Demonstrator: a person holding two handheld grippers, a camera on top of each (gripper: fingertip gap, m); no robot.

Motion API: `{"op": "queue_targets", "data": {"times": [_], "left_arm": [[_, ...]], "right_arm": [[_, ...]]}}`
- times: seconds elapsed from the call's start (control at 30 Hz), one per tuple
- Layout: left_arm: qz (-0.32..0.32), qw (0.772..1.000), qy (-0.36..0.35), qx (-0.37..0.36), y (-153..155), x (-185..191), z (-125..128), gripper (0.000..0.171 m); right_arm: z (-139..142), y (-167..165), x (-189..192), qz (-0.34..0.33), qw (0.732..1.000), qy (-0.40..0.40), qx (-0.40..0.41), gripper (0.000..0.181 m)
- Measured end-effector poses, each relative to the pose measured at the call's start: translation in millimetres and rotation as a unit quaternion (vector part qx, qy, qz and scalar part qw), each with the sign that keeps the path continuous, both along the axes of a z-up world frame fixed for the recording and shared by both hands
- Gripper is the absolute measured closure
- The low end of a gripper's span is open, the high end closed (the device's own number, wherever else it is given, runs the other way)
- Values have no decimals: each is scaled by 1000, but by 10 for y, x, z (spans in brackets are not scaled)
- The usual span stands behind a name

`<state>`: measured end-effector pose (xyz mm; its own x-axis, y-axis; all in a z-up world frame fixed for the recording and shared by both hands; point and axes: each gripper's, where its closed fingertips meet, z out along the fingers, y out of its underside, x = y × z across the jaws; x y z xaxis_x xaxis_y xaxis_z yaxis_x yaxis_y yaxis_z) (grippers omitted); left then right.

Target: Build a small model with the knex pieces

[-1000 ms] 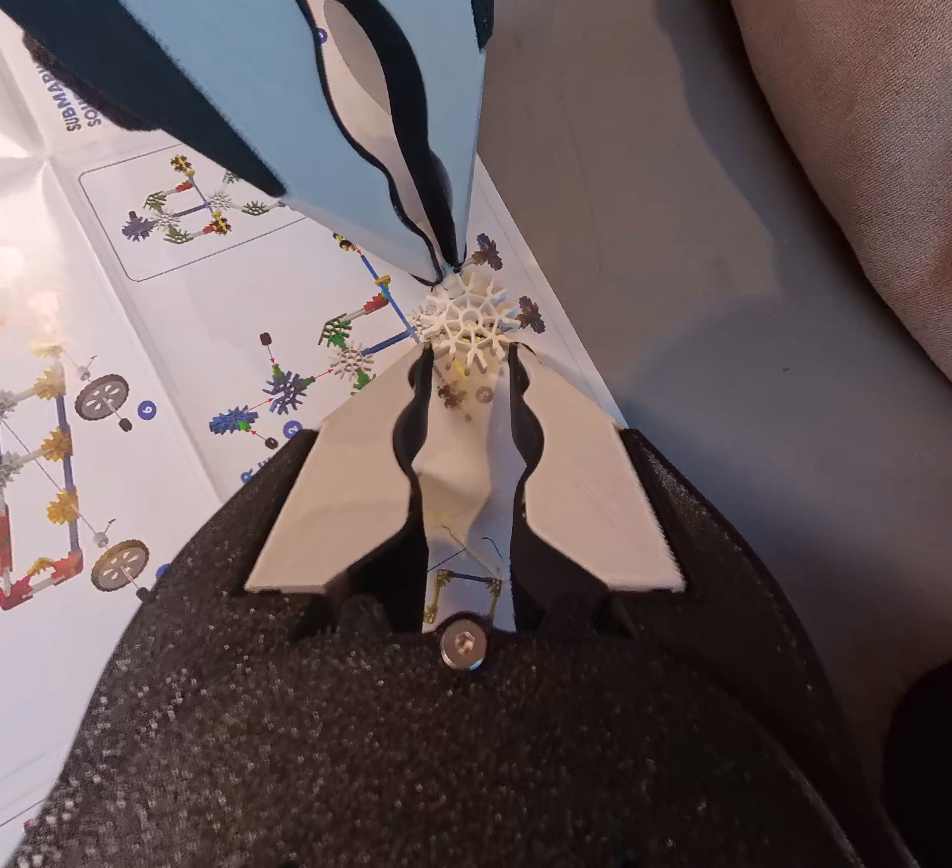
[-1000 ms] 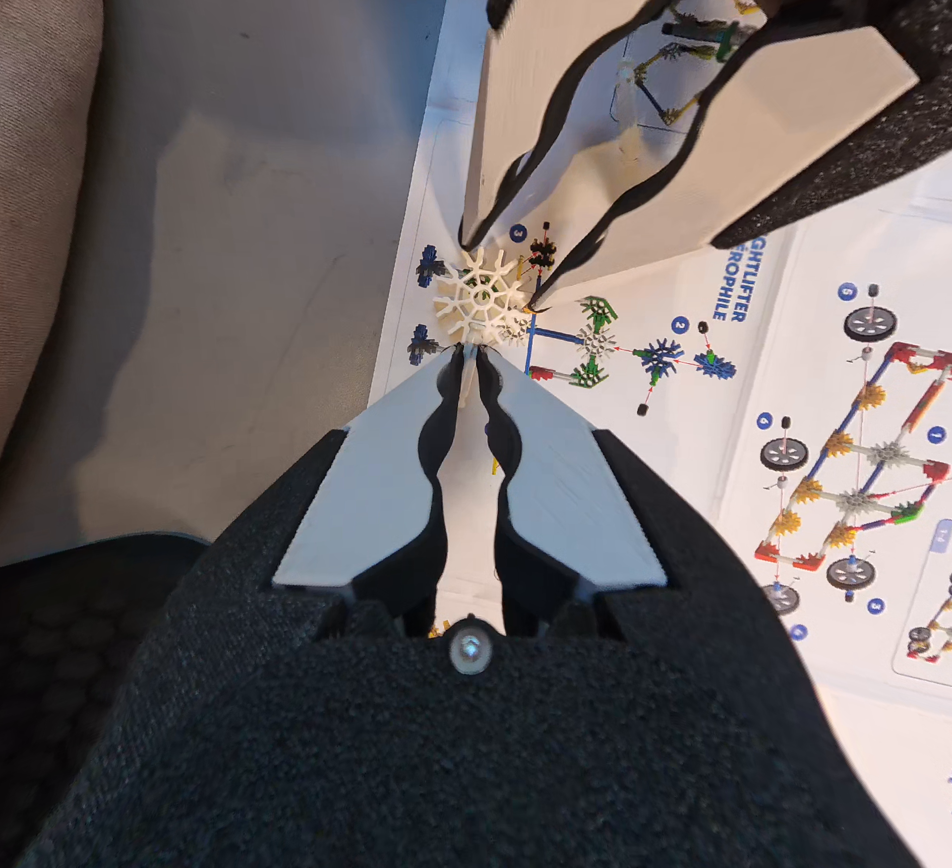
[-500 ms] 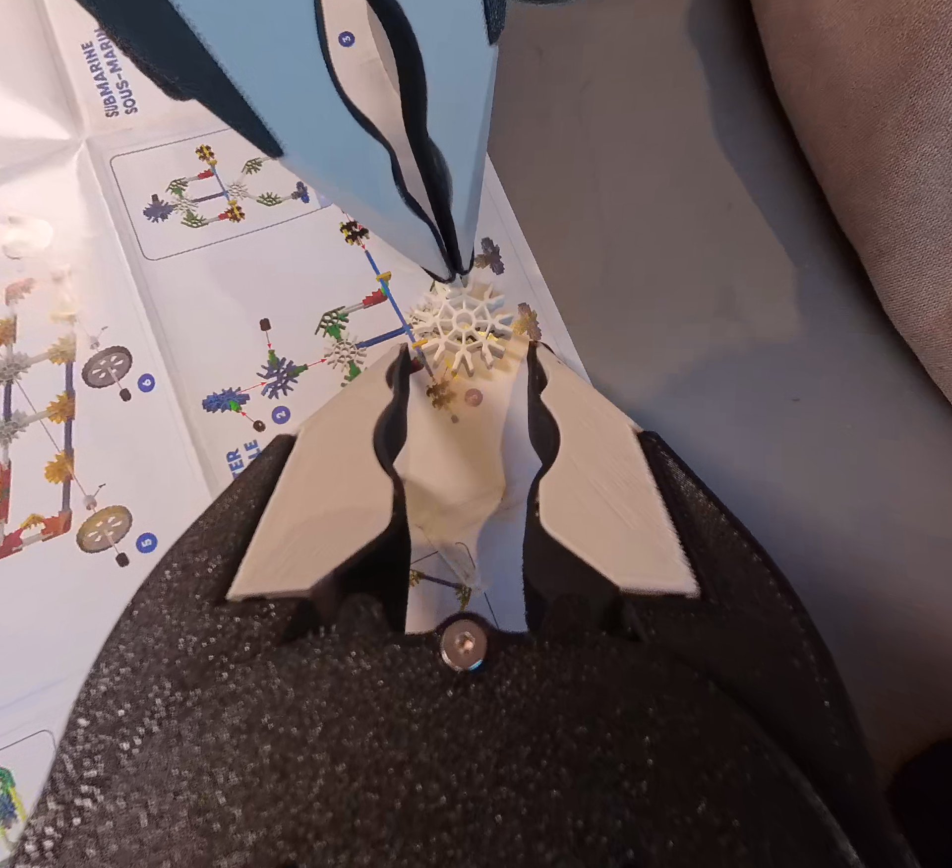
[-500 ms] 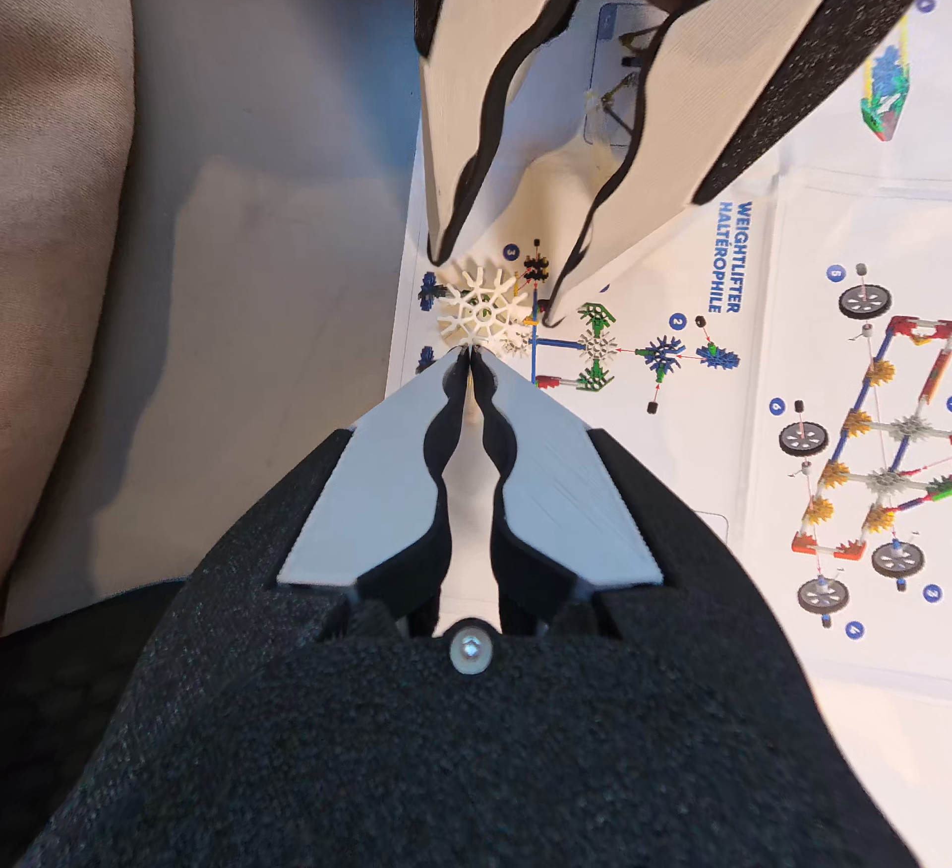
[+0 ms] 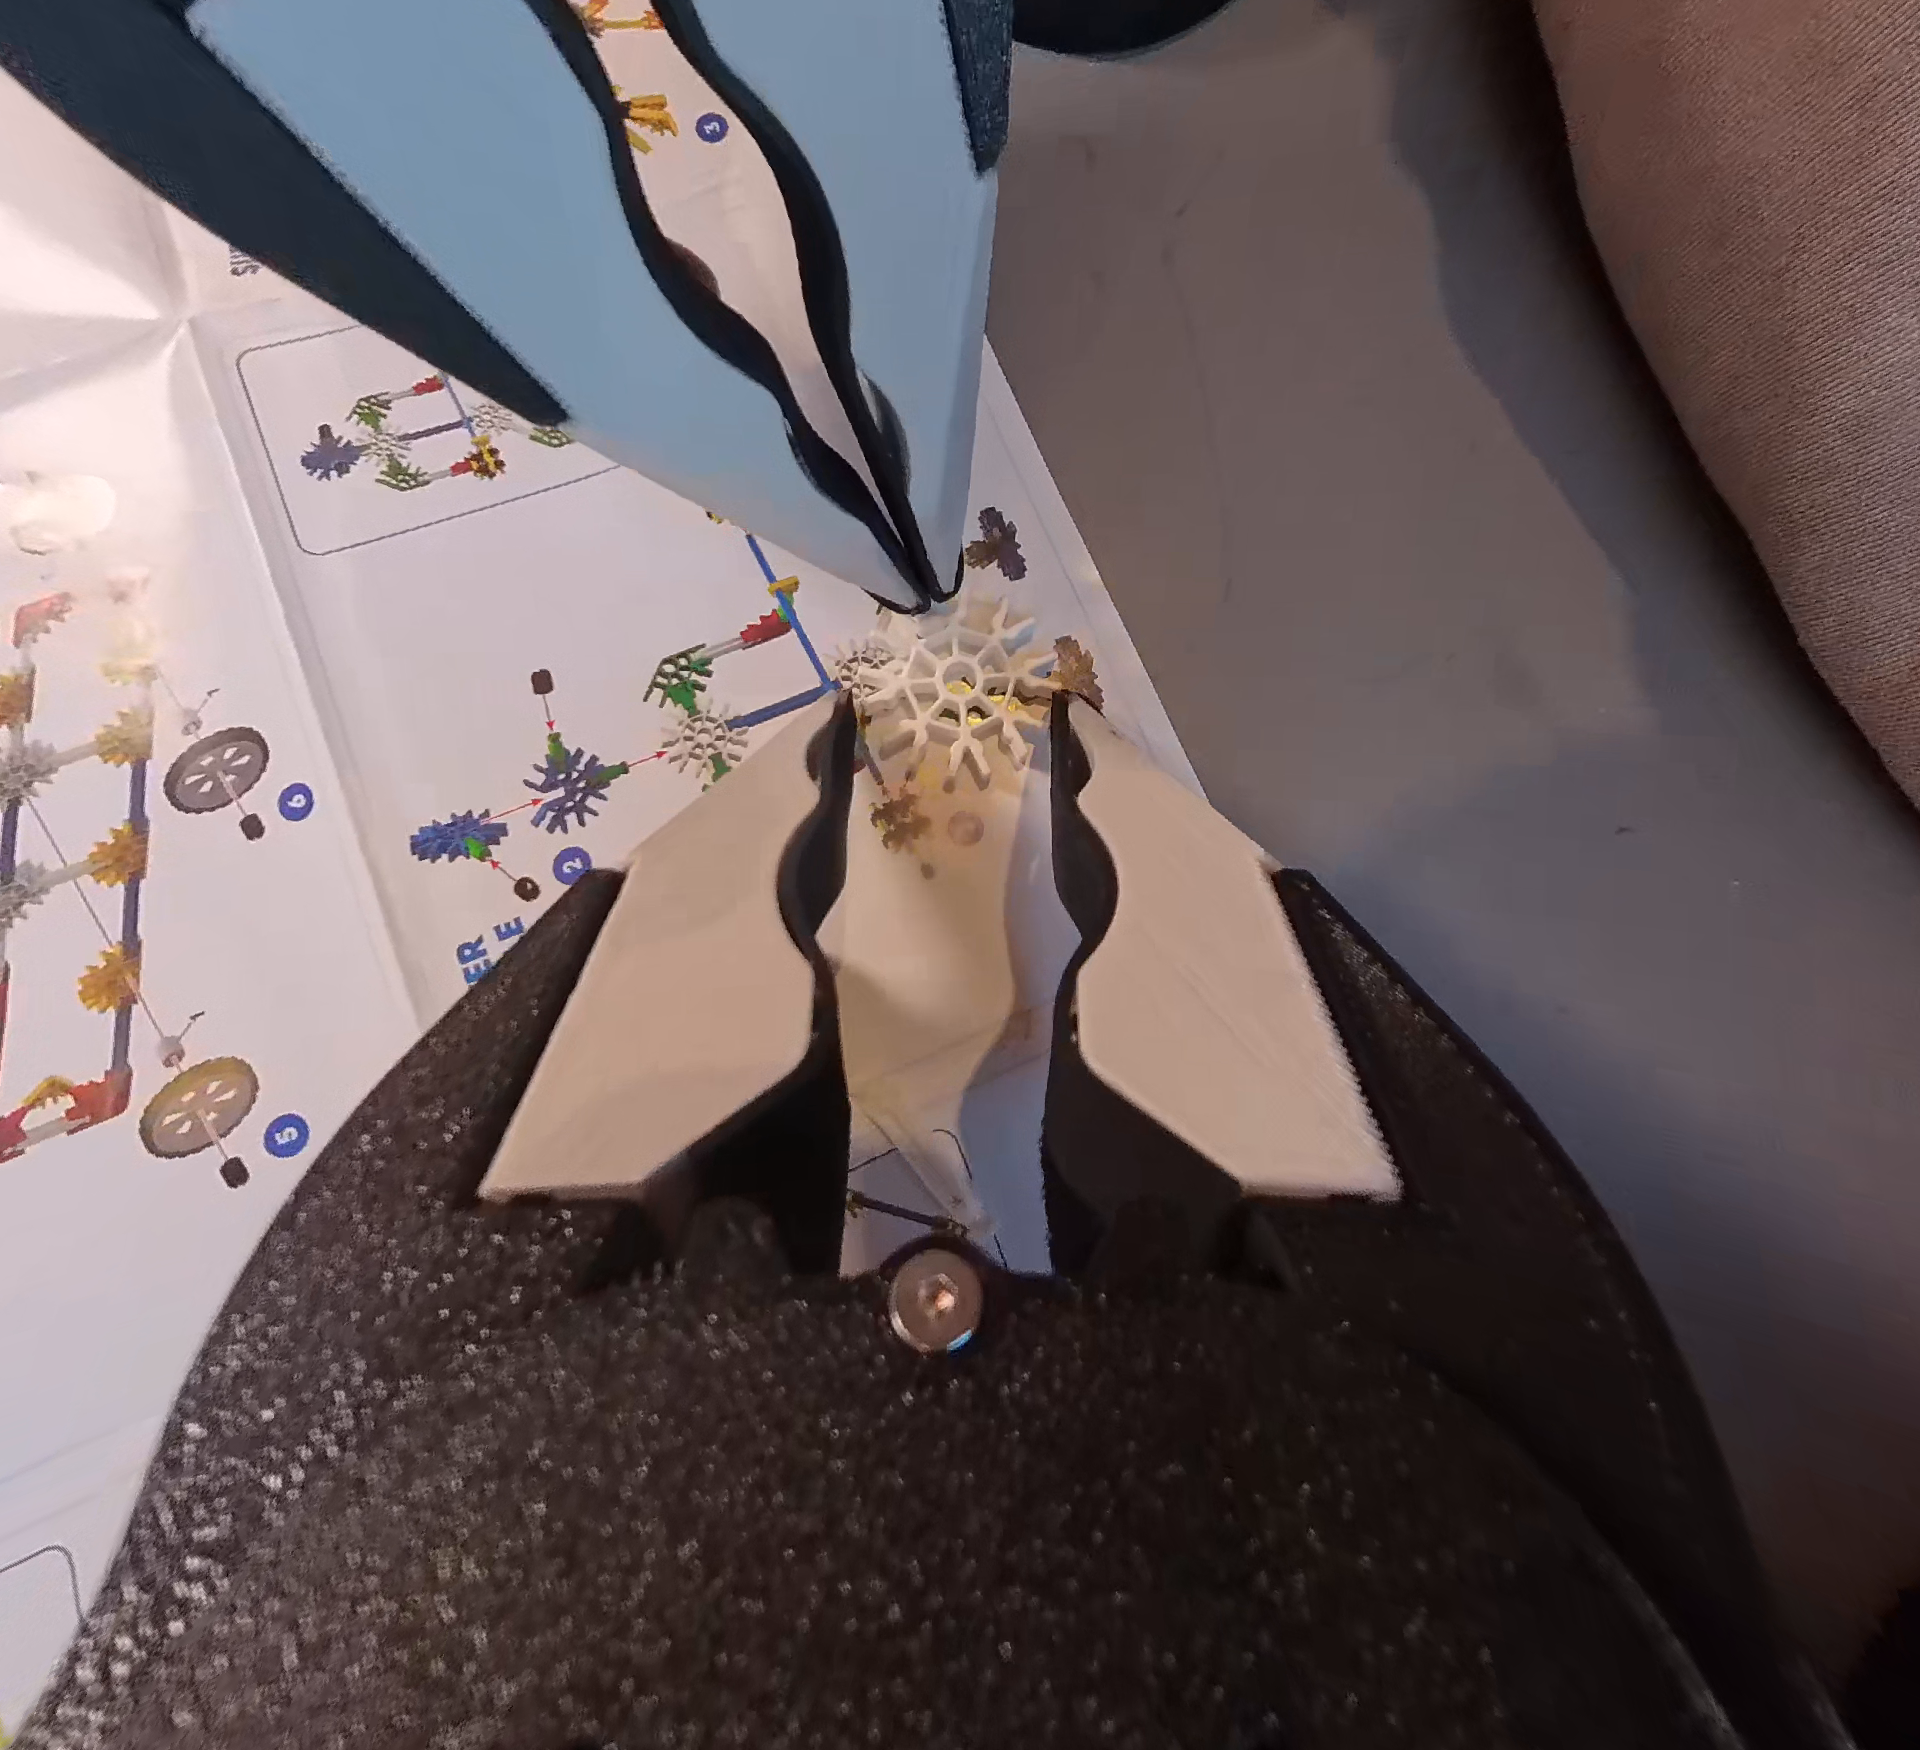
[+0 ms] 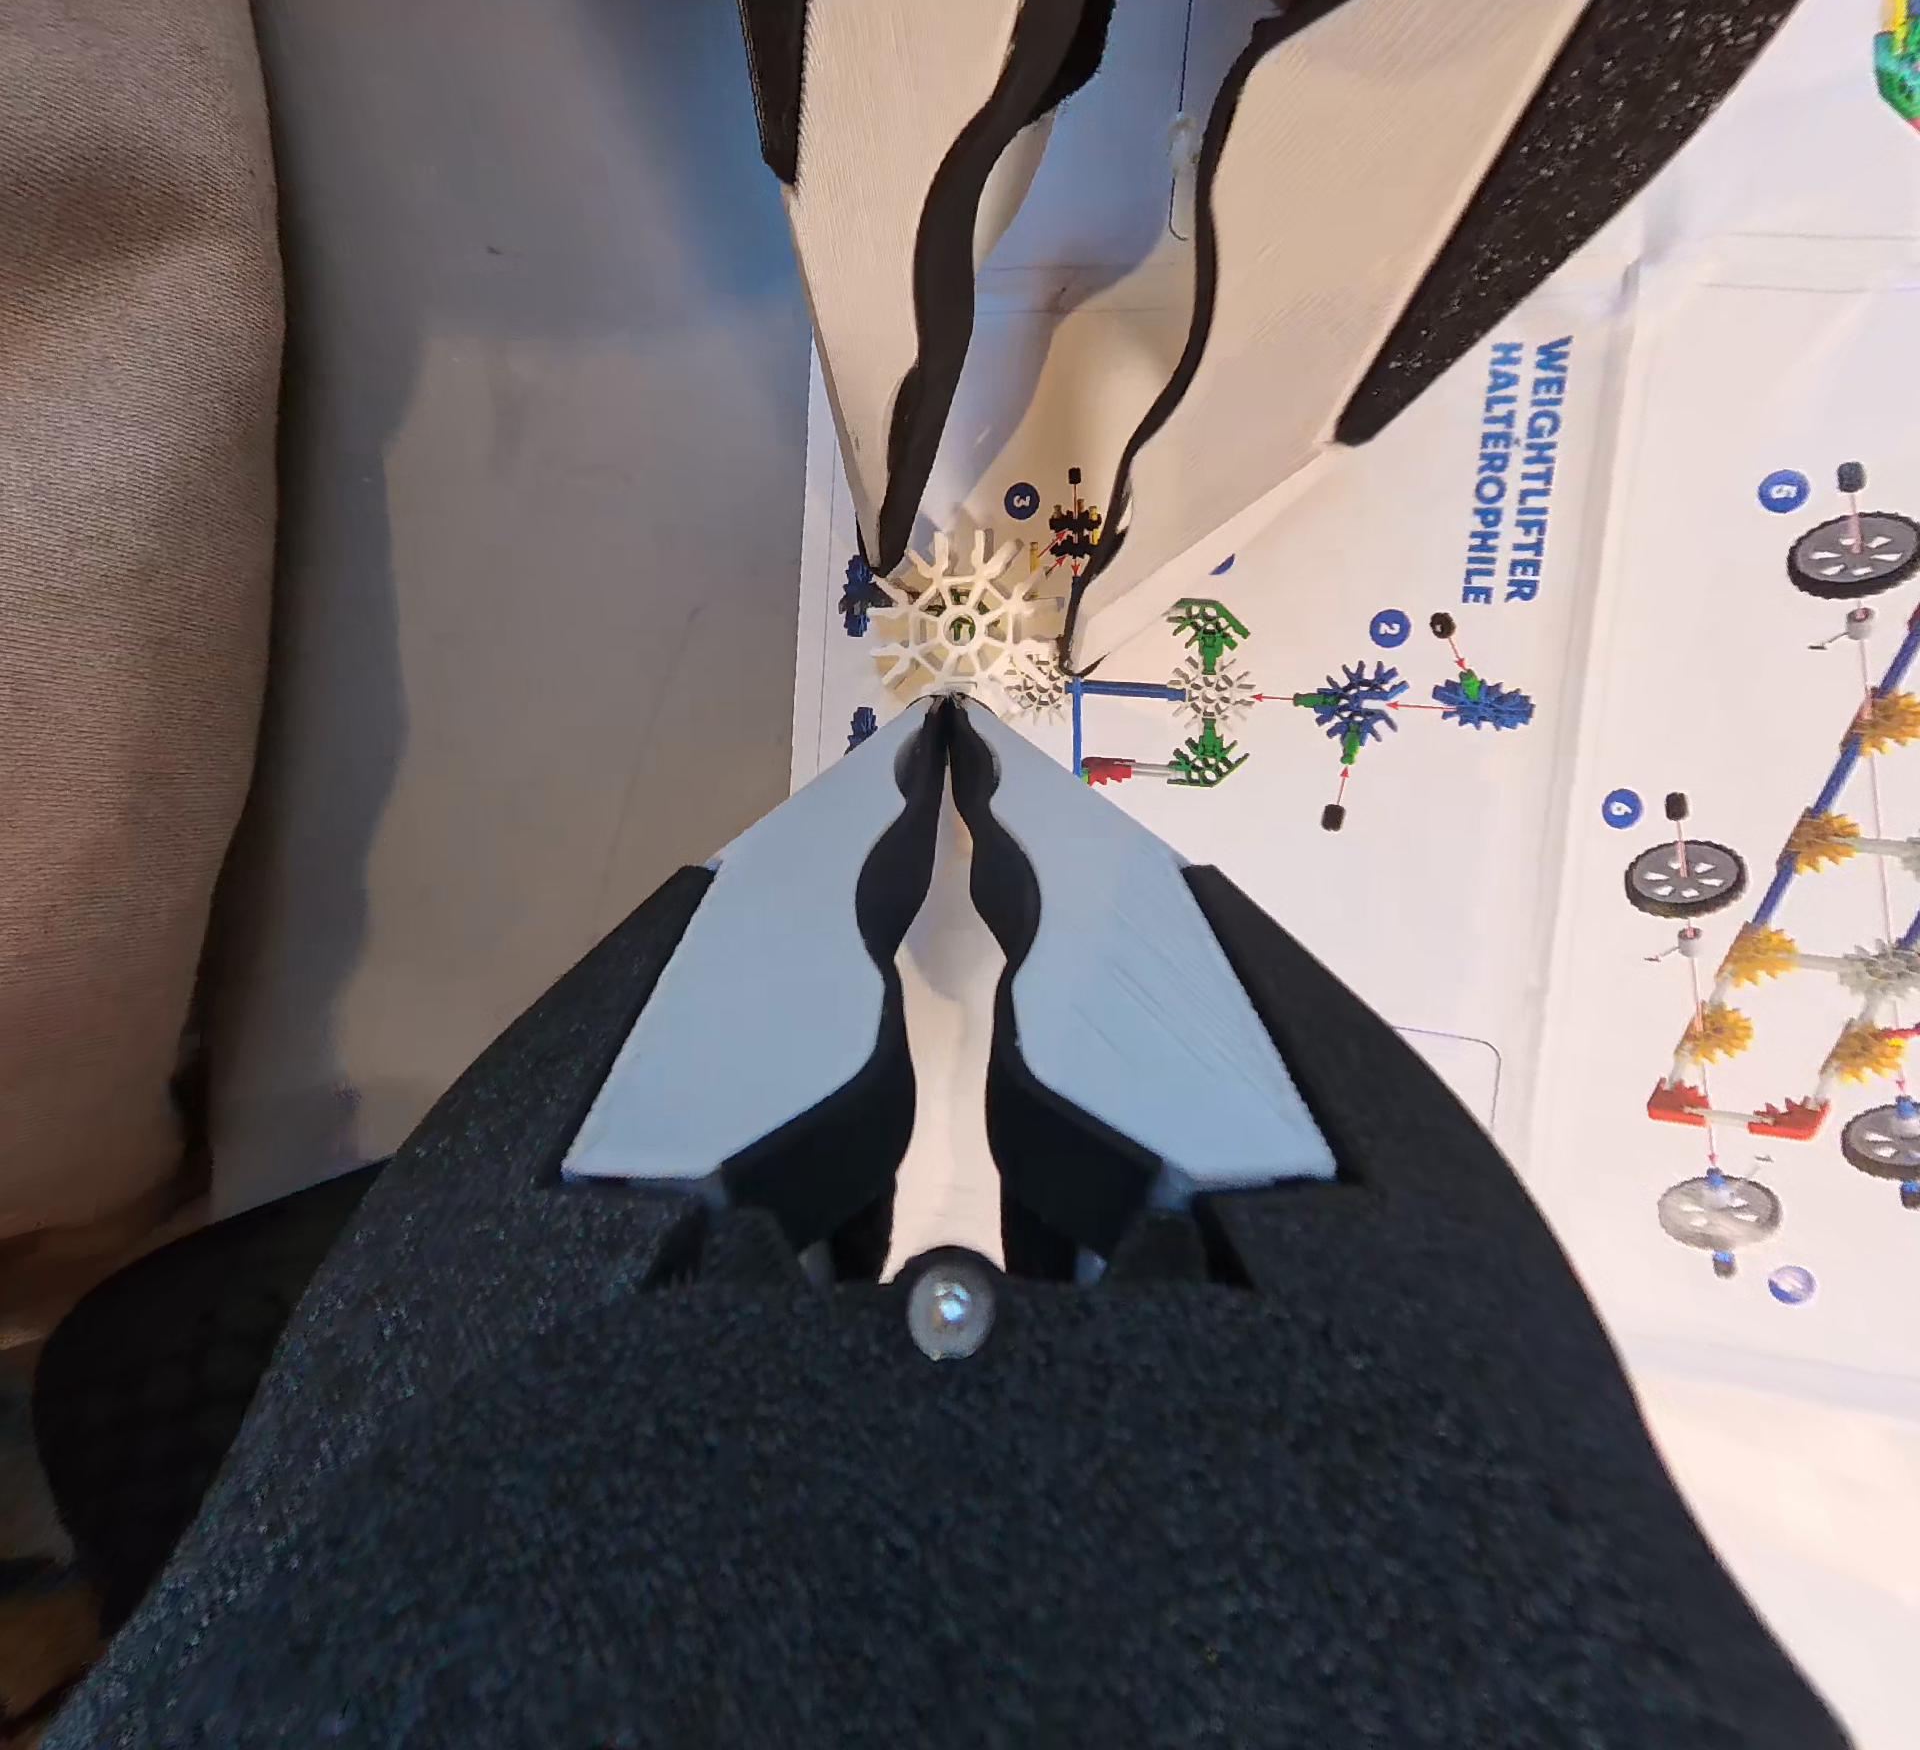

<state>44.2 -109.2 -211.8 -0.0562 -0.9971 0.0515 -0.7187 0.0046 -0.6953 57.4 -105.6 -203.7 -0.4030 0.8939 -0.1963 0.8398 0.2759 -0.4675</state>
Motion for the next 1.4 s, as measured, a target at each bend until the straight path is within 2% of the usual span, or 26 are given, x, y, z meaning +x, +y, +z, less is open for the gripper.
{"op": "queue_targets", "data": {"times": [0.17, 0.33, 0.57, 0.7, 0.8, 0.87, 1.13, 1.3, 1.4], "left_arm": [[-3, 1000, -7, 0, 0, 3, 1, 137], [-4, 1000, -16, 5, 1, 8, 1, 137], [-4, 1000, -22, 7, 2, 9, 1, 137], [-6, 1000, -22, 16, -5, 5, -3, 137], [-7, 1000, -21, 23, -9, 3, -6, 137], [-7, 1000, -20, 22, -8, 4, -5, 137], [-2, 999, -15, 31, 0, 0, -3, 137], [20, 999, 1, 32, -11, -22, 0, 137], [59, 997, 7, 40, 24, -70, 25, 137]], "right_arm": [[-7, 3, -2, -3, 999, -34, -3, 181], [-18, 9, -15, 4, 998, -53, 30, 181], [-39, 5, -10, 10, 996, -36, 78, 181], [-22, 17, -5, 10, 996, 6, 93, 181], [174, -36, 29, -37, 998, 49, 26, 163], [254, 27, 93, -70, 994, 77, 21, 163], [159, 128, 316, -186, 972, 141, 15, 161], [68, 132, 284, -184, 972, 144, 33, 162], [61, 131, 245, -172, 974, 145, 42, 163]]}}
